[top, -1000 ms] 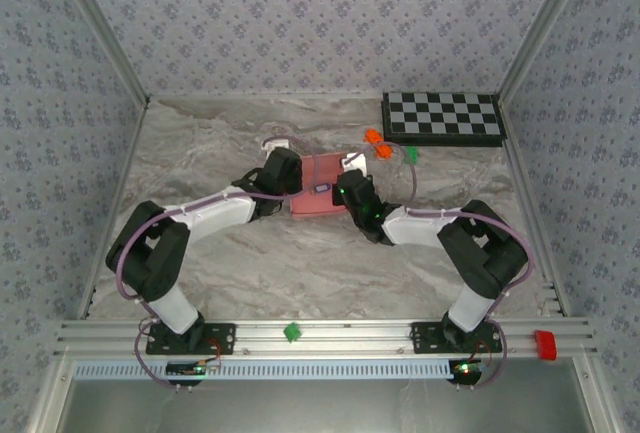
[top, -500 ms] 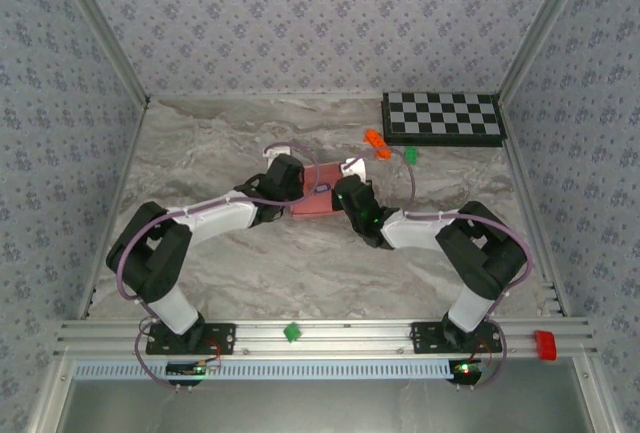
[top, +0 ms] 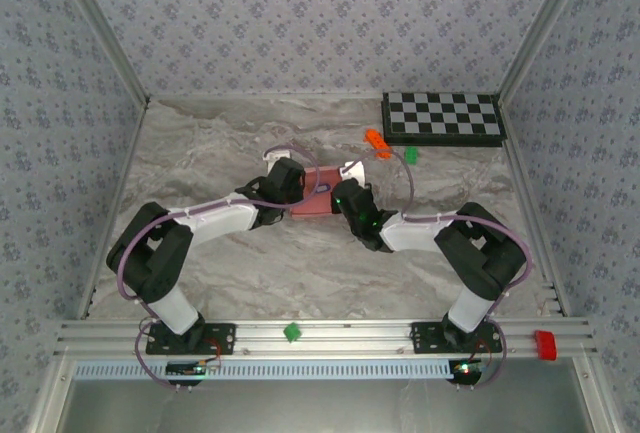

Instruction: Fold the paper box

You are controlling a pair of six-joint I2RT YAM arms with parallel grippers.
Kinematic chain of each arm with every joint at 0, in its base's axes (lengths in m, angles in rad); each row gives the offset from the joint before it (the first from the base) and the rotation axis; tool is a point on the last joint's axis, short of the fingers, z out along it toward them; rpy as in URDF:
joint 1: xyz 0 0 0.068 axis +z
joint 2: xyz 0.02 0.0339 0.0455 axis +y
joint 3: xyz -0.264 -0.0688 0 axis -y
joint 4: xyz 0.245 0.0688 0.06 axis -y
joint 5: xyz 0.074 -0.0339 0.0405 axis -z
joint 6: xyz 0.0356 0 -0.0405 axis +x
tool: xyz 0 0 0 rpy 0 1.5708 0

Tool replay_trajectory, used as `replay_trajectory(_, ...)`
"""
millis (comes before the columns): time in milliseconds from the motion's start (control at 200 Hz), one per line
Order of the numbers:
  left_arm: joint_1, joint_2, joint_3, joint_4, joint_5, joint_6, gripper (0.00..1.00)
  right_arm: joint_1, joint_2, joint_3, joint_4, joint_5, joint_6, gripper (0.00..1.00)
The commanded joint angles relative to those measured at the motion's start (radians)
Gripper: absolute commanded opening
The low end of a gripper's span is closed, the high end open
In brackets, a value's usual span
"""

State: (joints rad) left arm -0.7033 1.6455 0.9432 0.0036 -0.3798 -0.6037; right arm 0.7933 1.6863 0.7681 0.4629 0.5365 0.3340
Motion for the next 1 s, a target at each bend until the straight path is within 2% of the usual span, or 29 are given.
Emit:
replay_trajectory(0,-0.009,-0.021,0.025,-0.017,-0.01,0.005,0.11,0.009,-0.016,0.0,-0.038,0.031,0.025,0.05)
replay_trajectory(305,-0.009,-0.006,0.045,-0.028,0.002,-0.001,0.07,0.009,-0.011,0.007,-0.041,0.033,0.025,0.04)
replay_trajectory(995,-0.021,-0.016,-0.006,-0.001,-0.009,-0.024,0.06,0.018,-0.004,-0.007,-0.043,0.034,0.037,0.04)
